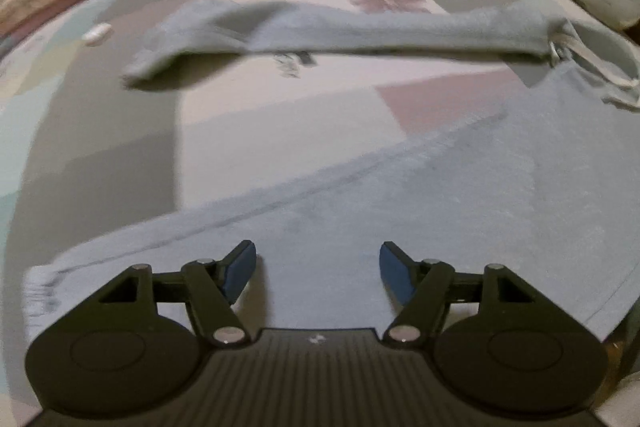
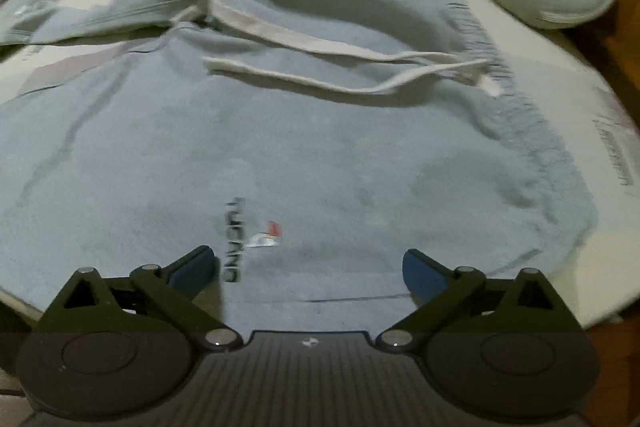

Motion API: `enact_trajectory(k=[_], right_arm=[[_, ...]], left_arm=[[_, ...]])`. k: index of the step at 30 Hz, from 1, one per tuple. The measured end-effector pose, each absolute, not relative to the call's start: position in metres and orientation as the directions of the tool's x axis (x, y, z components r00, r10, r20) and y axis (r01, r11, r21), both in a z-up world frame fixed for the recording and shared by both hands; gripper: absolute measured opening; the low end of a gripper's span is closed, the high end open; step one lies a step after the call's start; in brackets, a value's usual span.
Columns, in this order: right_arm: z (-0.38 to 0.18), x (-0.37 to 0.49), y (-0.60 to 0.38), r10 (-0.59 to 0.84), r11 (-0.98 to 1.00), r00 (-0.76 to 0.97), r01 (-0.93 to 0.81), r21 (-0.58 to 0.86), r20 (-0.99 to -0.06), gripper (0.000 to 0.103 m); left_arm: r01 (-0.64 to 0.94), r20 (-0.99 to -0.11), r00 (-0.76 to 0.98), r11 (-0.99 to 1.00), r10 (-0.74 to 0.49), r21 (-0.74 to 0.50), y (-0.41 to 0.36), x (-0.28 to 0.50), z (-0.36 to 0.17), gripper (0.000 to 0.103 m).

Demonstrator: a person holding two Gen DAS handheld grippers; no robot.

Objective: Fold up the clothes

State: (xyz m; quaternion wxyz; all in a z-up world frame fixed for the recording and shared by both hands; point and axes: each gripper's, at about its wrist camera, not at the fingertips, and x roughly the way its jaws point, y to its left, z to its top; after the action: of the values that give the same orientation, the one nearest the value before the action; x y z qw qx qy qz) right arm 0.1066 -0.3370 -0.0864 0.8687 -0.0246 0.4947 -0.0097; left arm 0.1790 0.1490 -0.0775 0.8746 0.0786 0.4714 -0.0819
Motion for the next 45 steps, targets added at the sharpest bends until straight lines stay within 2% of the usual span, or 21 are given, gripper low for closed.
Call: enact_trajectory(k=[4, 7, 15, 17, 20, 23, 25, 27, 34, 38, 41, 45], right_arm=[[-0.061, 0.109, -0.320, -0.001, 0.999, 0.569, -0.035, -0.025, -0.823, 0.102], [-0.046, 0.116, -0.296, 0.051, 0.996, 0.604, -0.094, -0.007, -0.795, 0.102], [-0.048, 0.129, -0.206, 0.209, 0.950, 0.589, -0.313, 0.019, -0.781, 0.102], [-0.048, 0.124, -0.178, 0.284, 0.912, 0.579, -0.408, 0.029, -0.764, 0.101], [-0.047, 0.118, -0.137, 0.384, 0.835, 0.536, -0.549, 0.035, -0.752, 0.086], [-0.048, 0.111, -0.093, 0.449, 0.739, 0.476, -0.674, 0.015, -0.756, 0.077], [-0.051, 0.107, -0.064, 0.474, 0.674, 0.434, -0.739, -0.001, -0.766, 0.069], [-0.055, 0.106, -0.037, 0.495, 0.615, 0.391, -0.789, -0.006, -0.776, 0.055], [-0.065, 0.103, 0.043, 0.530, 0.457, 0.280, -0.889, -0.008, -0.801, 0.050], [-0.070, 0.102, 0.069, 0.519, 0.435, 0.259, -0.900, -0.009, -0.815, 0.050], [-0.072, 0.100, 0.078, 0.506, 0.426, 0.266, -0.904, -0.030, -0.820, 0.050], [-0.078, 0.097, 0.087, 0.479, 0.415, 0.289, -0.907, -0.076, -0.829, 0.051]], left_arm=[[0.098, -0.819, 0.573, 0.994, -0.012, 0.054, 0.194, 0.184, -0.077, 0.070], [0.036, -0.809, 0.584, 0.994, 0.060, 0.100, 0.221, 0.180, -0.080, 0.069], [0.041, -0.768, 0.634, 0.988, 0.091, 0.151, 0.250, 0.124, -0.082, 0.070], [0.061, -0.755, 0.652, 0.988, 0.068, 0.142, 0.252, 0.108, -0.082, 0.069], [0.091, -0.737, 0.673, 0.983, 0.057, 0.159, 0.247, 0.091, -0.078, 0.069], [0.159, -0.718, 0.696, 0.971, 0.018, 0.179, 0.243, 0.078, -0.072, 0.068], [0.219, -0.714, 0.701, 0.953, -0.002, 0.212, 0.240, 0.067, -0.072, 0.065], [0.286, -0.712, 0.702, 0.919, -0.007, 0.273, 0.236, 0.058, -0.073, 0.056], [0.509, -0.721, 0.692, 0.685, 0.033, 0.521, 0.223, 0.040, -0.099, 0.052], [0.577, -0.712, 0.702, 0.570, 0.021, 0.585, 0.224, 0.043, -0.102, 0.052], [0.608, -0.696, 0.717, 0.463, 0.028, 0.645, 0.229, 0.042, -0.106, 0.055], [0.585, -0.647, 0.755, 0.339, 0.105, 0.737, 0.235, 0.043, -0.121, 0.052]])
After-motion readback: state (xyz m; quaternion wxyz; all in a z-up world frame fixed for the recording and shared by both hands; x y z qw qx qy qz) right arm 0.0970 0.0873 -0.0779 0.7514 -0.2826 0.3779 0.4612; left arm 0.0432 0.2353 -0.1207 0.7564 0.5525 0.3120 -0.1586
